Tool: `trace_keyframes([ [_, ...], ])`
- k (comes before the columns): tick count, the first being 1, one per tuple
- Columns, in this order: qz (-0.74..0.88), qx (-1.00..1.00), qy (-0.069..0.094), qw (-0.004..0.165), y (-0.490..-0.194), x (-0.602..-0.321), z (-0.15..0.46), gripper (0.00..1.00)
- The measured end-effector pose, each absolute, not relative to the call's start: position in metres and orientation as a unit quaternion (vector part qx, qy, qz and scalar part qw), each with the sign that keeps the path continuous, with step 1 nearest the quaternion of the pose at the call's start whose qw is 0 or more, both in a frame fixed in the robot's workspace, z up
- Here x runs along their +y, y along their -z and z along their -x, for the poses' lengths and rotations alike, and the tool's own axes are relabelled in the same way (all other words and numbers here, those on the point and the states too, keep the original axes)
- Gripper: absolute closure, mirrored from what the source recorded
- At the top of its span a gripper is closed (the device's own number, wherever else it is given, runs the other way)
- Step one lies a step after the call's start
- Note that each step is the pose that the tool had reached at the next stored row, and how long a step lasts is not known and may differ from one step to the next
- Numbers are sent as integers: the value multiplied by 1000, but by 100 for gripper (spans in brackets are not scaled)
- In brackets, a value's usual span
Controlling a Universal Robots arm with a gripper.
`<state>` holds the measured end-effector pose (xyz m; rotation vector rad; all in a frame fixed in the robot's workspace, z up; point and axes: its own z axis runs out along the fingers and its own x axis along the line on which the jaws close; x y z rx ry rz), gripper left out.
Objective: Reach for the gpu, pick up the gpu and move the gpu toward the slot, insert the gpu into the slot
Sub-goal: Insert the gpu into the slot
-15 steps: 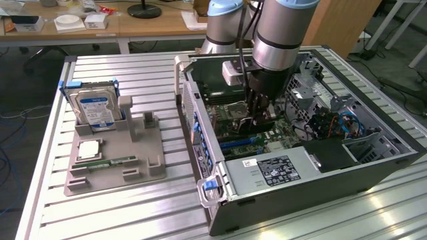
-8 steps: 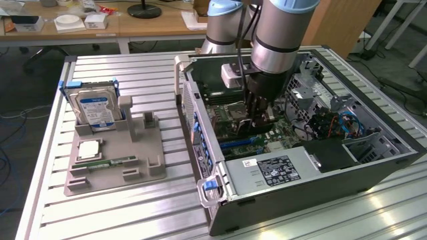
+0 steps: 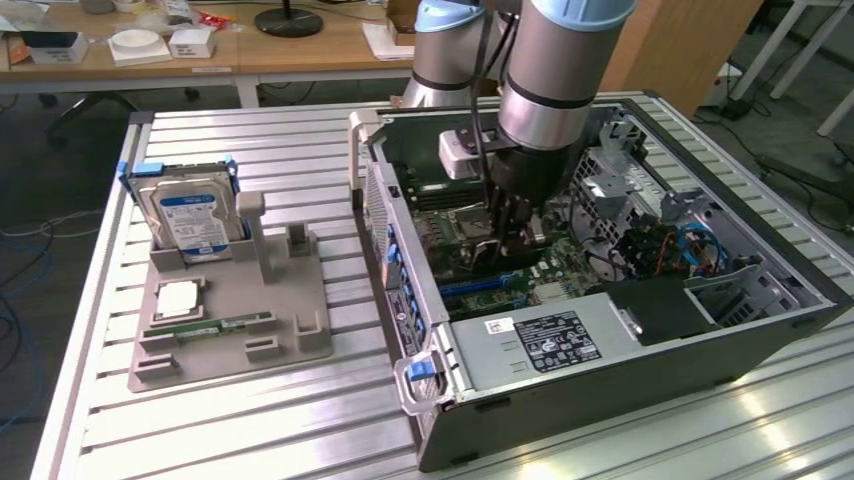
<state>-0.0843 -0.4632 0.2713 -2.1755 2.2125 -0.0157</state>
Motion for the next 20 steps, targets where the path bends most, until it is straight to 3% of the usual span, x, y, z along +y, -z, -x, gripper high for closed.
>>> trace_keyframes([
  [20,701,713,5,19,-255,-463,89,74],
])
